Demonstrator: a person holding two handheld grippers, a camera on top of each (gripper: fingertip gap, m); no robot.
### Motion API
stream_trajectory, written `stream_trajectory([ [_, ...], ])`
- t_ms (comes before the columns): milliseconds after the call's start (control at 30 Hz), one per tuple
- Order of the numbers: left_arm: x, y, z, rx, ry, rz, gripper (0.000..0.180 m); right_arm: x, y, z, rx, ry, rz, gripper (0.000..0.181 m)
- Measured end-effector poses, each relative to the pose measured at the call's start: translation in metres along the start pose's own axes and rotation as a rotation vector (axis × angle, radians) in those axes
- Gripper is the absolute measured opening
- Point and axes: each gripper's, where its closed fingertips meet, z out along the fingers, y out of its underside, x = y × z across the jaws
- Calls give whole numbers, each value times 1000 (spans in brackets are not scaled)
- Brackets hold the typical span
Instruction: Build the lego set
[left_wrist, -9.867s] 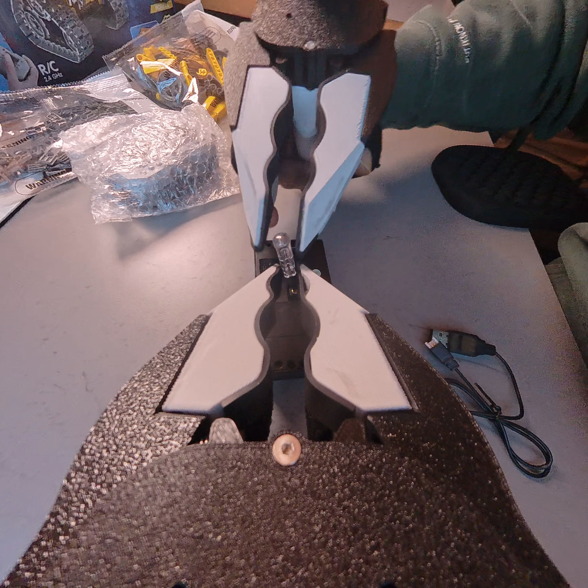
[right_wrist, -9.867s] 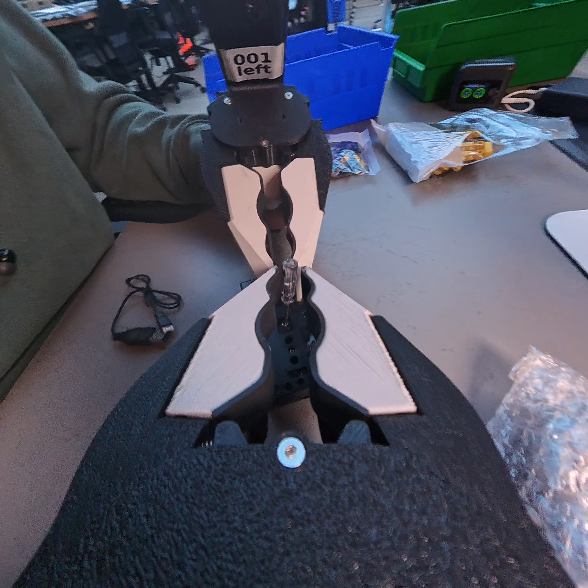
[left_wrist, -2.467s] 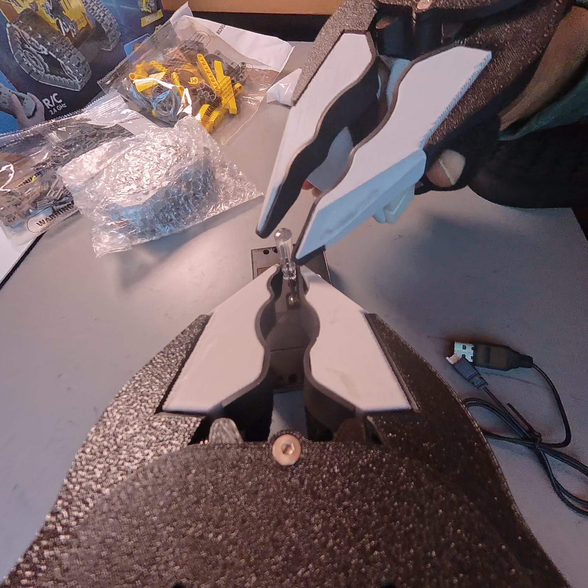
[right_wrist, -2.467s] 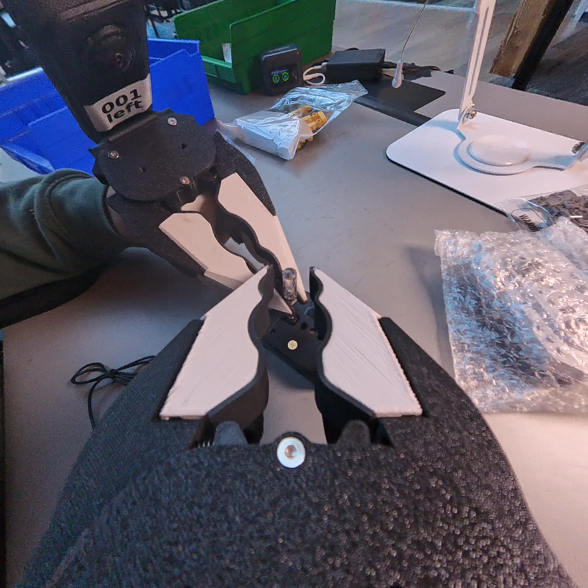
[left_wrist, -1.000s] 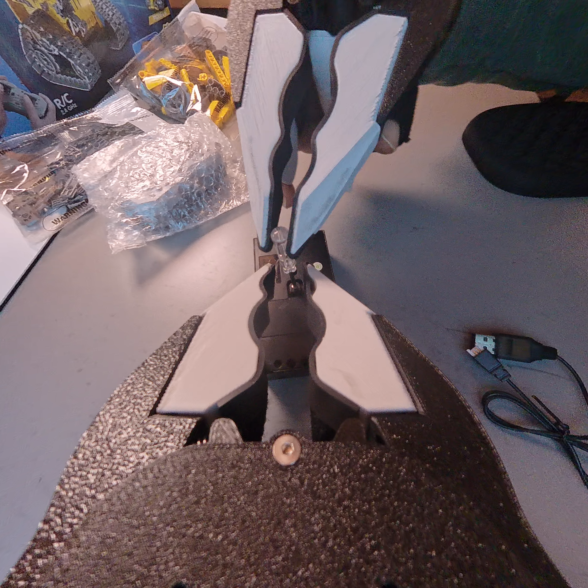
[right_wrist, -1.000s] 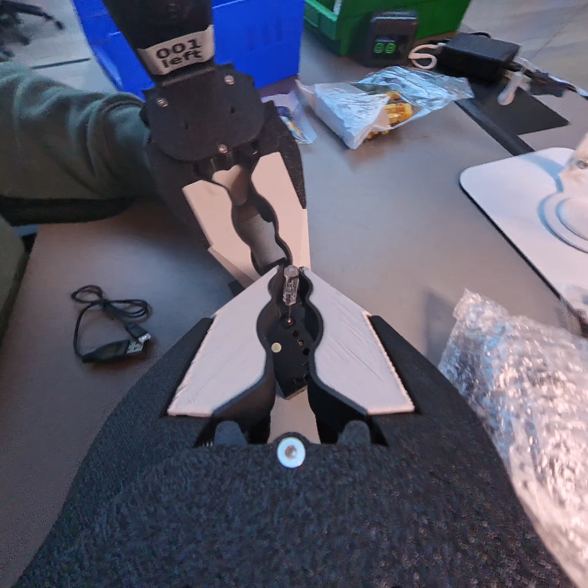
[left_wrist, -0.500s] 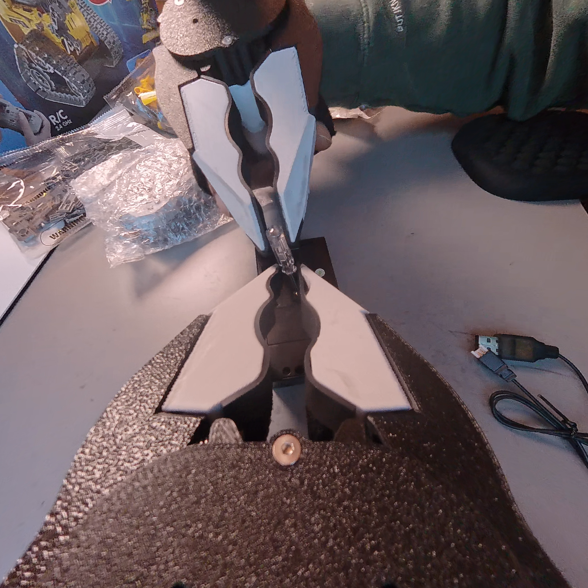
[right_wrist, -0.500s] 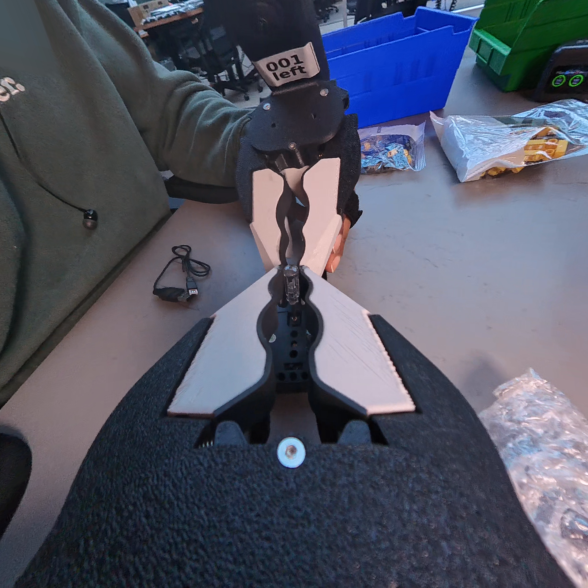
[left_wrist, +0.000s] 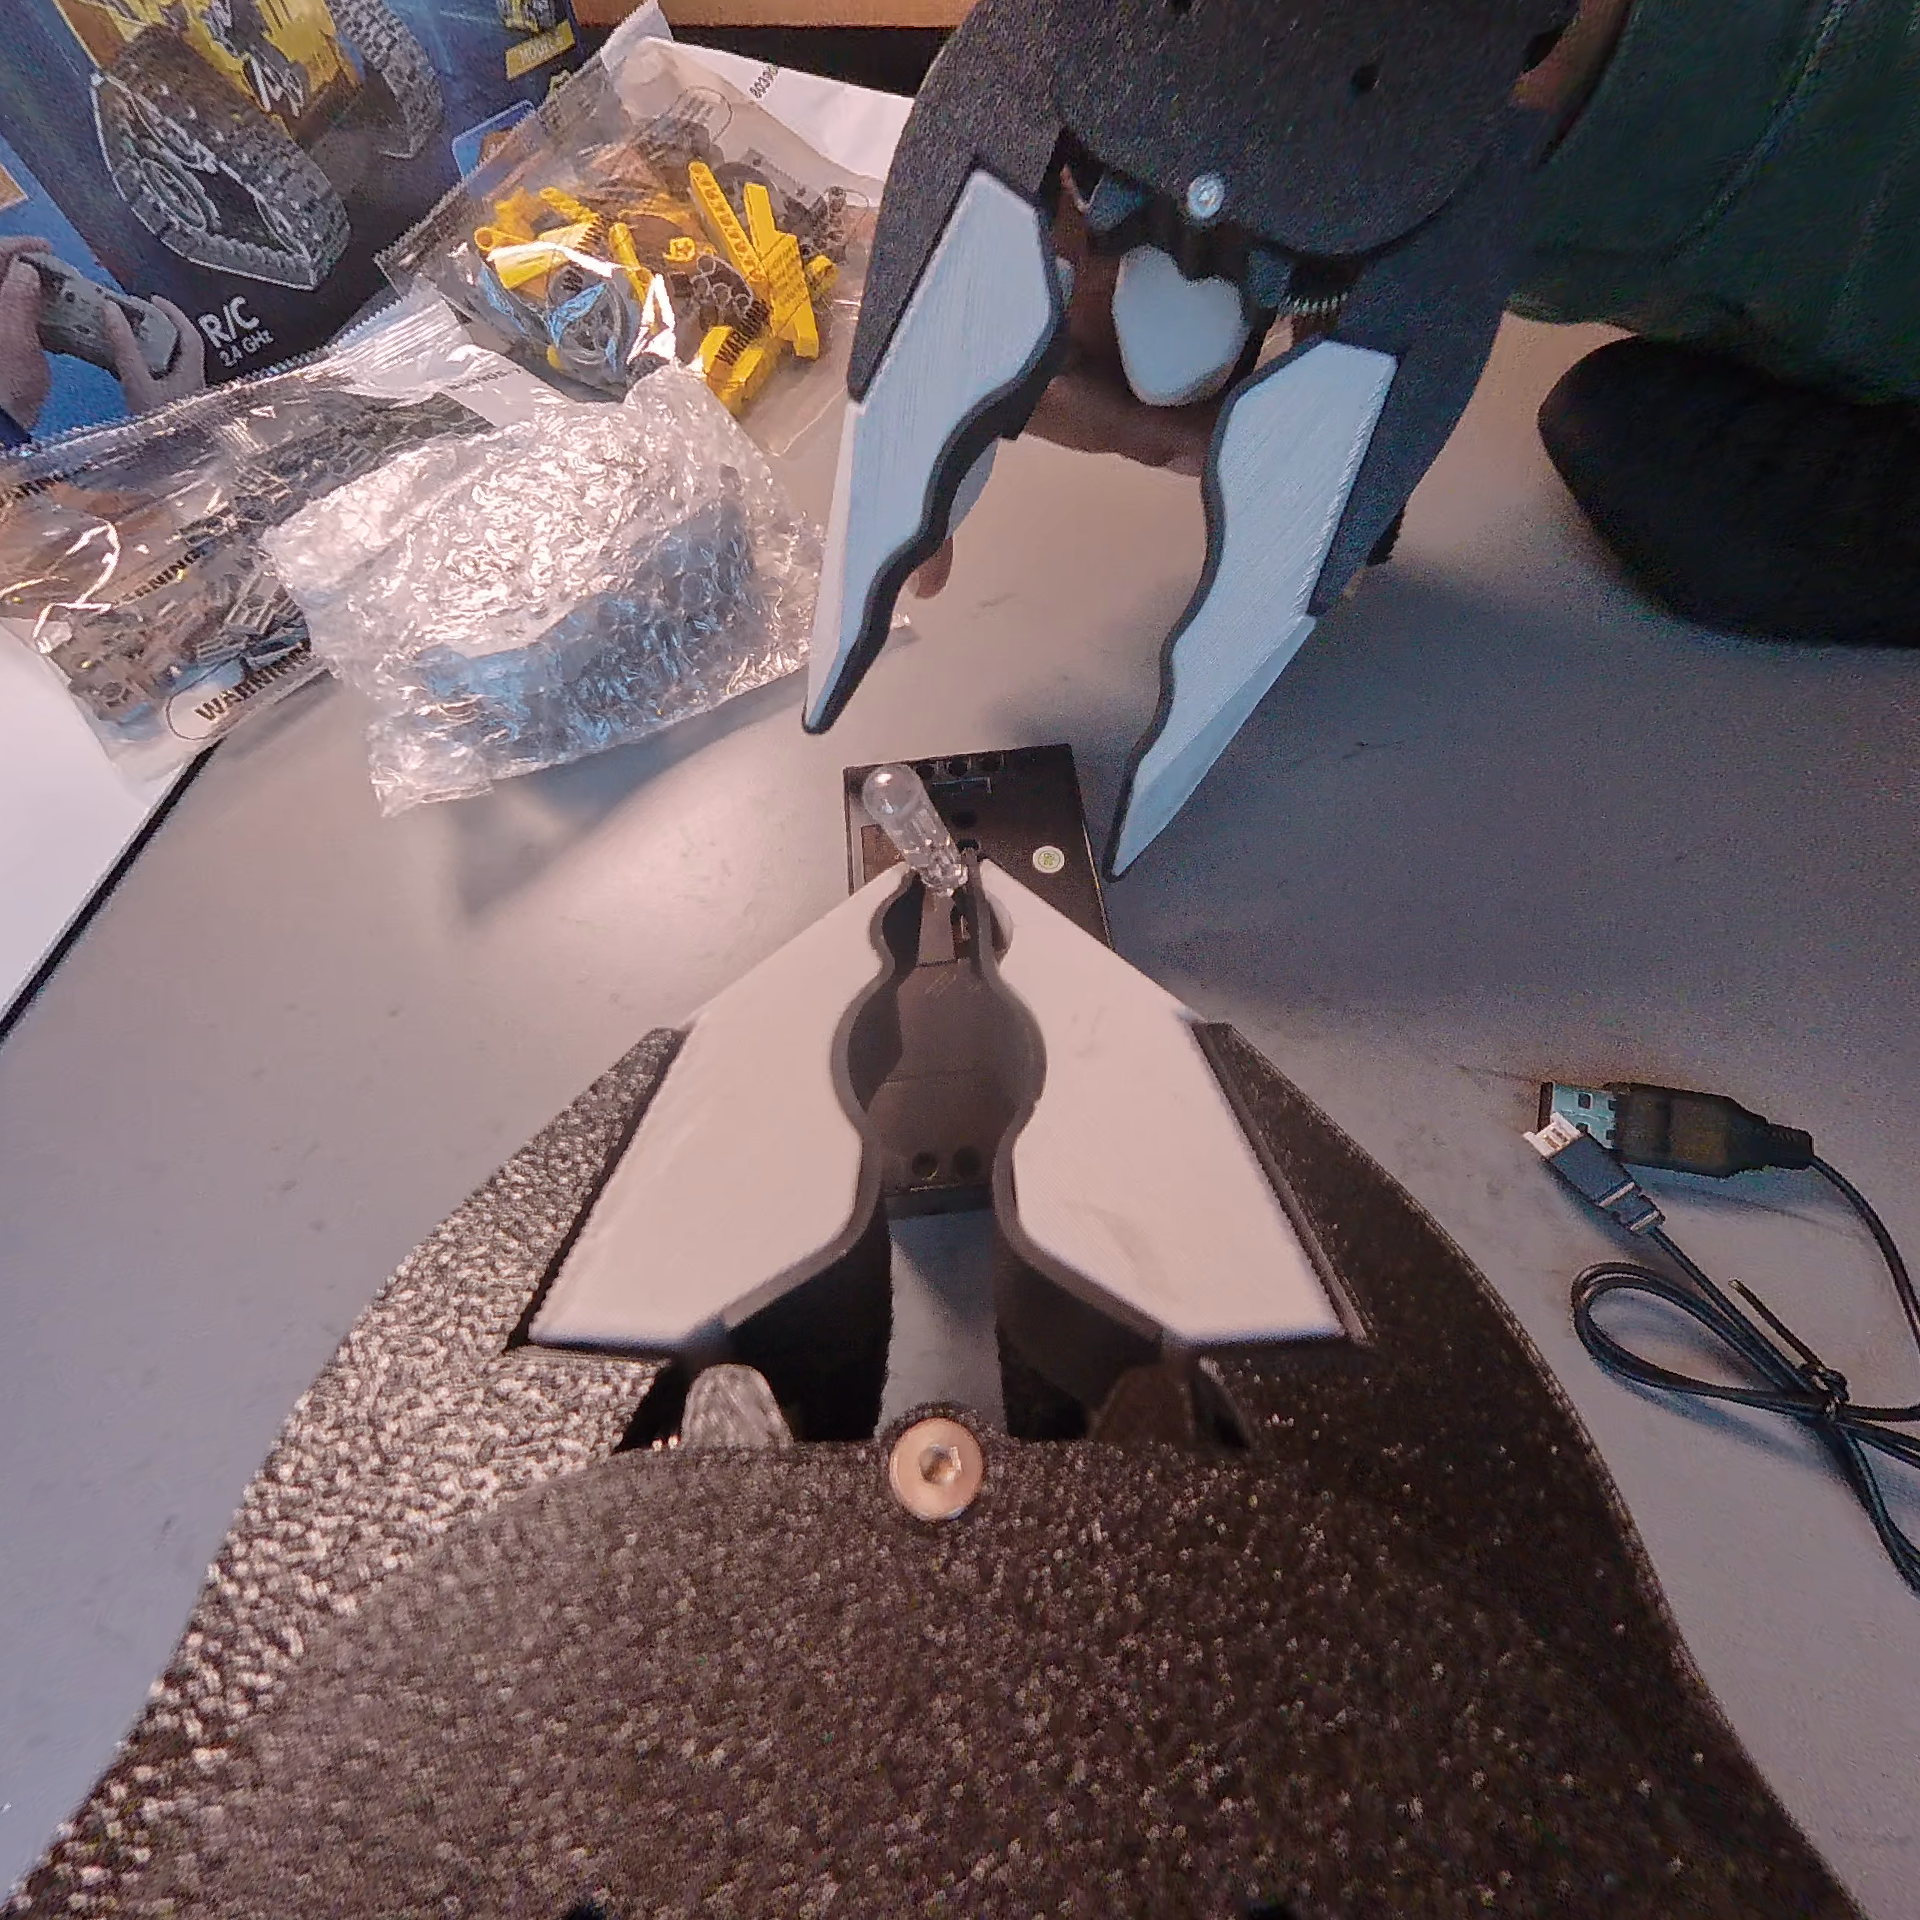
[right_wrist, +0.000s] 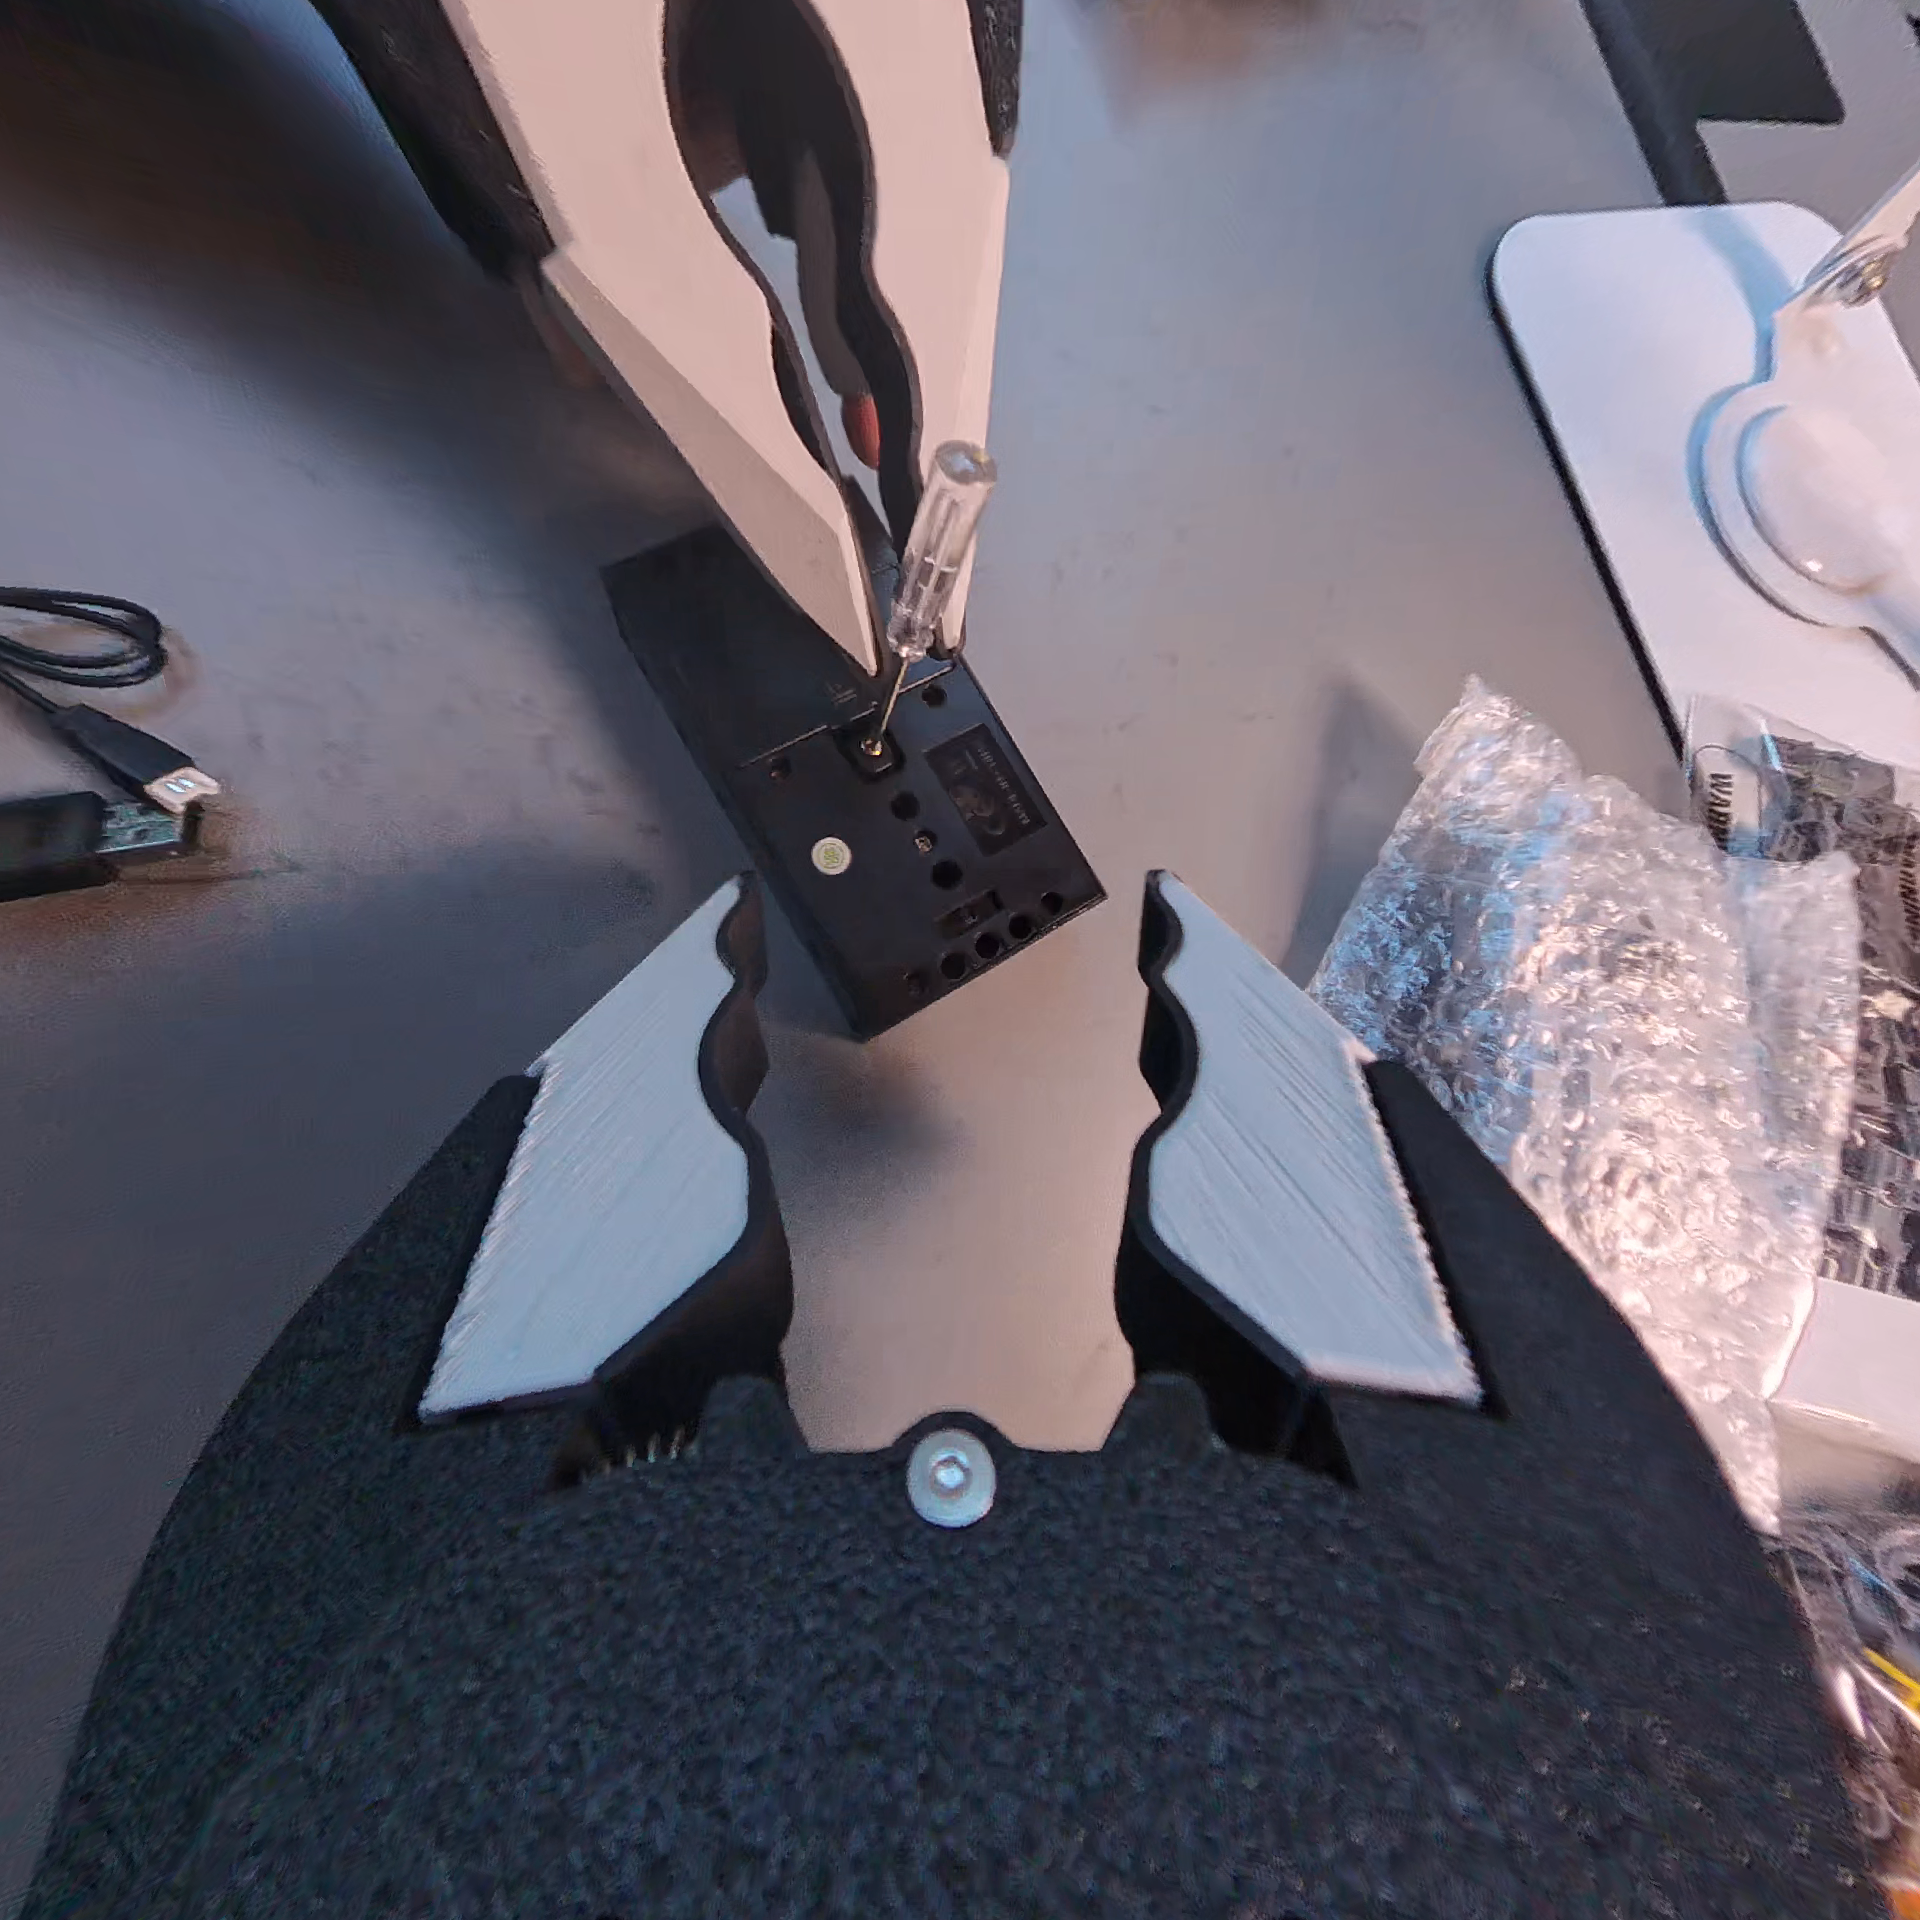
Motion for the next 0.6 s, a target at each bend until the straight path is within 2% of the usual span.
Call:
stream_trajectory([
  [133,3,0,-1,-2,-1,13,8,-8,0,13,40,-75,0,64],
  [333,10,4,-3,-15,27,23,7,-25,-7,14,-45,-83,-28,62],
  [433,11,6,-2,-18,26,31,7,-21,-36,-2,103,-127,28,60],
  [533,12,7,-5,-23,17,50,7,1,-62,-19,207,-140,121,36],
  [600,12,8,-7,-24,15,51,7,1,-58,-17,133,-205,129,35],
])
